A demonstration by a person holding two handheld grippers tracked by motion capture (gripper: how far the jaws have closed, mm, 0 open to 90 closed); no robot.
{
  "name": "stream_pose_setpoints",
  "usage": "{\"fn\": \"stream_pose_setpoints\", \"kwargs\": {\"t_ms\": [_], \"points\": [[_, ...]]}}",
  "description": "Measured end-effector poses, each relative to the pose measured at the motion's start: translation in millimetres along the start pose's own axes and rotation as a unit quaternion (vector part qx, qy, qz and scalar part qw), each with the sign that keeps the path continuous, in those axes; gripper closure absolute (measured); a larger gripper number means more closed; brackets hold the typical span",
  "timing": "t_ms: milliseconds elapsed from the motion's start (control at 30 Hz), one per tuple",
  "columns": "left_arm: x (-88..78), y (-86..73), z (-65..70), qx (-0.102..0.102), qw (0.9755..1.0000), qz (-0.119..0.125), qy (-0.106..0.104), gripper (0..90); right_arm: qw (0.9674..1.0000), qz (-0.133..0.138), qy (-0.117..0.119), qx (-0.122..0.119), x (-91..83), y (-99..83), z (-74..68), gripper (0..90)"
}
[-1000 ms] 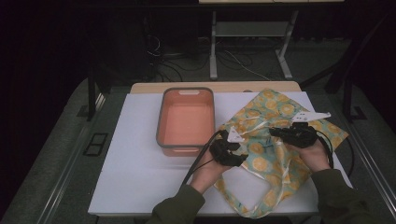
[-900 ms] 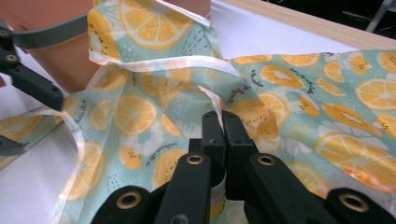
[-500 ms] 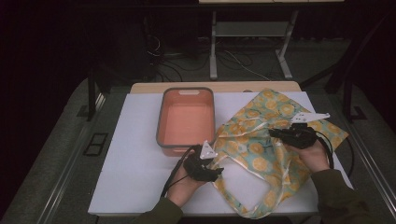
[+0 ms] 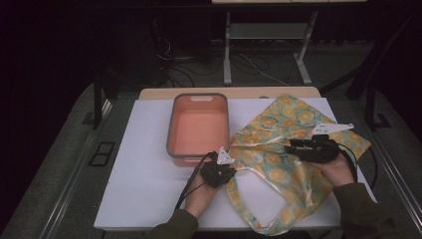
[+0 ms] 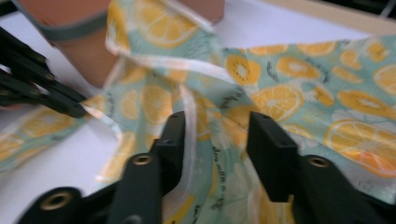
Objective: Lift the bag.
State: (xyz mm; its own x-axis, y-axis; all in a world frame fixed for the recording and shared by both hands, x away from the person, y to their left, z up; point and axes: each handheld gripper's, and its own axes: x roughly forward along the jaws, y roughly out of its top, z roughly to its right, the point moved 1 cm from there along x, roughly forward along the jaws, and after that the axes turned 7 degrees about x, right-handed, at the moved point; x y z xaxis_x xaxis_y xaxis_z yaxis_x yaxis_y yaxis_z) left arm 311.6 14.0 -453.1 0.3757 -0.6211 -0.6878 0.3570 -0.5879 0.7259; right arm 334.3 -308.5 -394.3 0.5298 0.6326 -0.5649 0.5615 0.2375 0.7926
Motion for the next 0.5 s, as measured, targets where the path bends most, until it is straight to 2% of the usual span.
{"fn": "stream_pose_setpoints", "kwargs": {"t_ms": [133, 267, 333, 400, 433, 500], "points": [[-2.7, -0.2, -0.9, -0.010, 0.9998, 0.011, -0.012, 89.0, 0.9995, -0.005, 0.026, -0.016, -15.7, -6.5, -23.7, 52.7], [-6.0, 0.4, 0.3, -0.006, 0.9997, 0.016, -0.016, 89.1, 0.9979, -0.030, 0.041, -0.041, -16.3, -20.3, -50.1, 49.2], [-6.4, 0.0, 0.2, -0.007, 0.9997, 0.016, -0.019, 89.1, 0.9963, -0.041, 0.058, -0.049, -15.8, -26.3, -62.4, 49.0], [-6.7, -0.2, -0.2, -0.006, 0.9996, 0.016, -0.021, 89.1, 0.9935, -0.065, 0.071, -0.061, -10.2, -35.8, -73.0, 47.7], [-7.1, -0.2, -0.4, -0.008, 0.9996, 0.017, -0.021, 89.1, 0.9917, -0.082, 0.069, -0.071, -6.0, -41.6, -76.3, 47.3], [-8.0, -0.1, -0.7, -0.011, 0.9995, 0.020, -0.021, 89.1, 0.9893, -0.112, 0.055, -0.075, 1.7, -52.8, -76.6, 45.8]]}}
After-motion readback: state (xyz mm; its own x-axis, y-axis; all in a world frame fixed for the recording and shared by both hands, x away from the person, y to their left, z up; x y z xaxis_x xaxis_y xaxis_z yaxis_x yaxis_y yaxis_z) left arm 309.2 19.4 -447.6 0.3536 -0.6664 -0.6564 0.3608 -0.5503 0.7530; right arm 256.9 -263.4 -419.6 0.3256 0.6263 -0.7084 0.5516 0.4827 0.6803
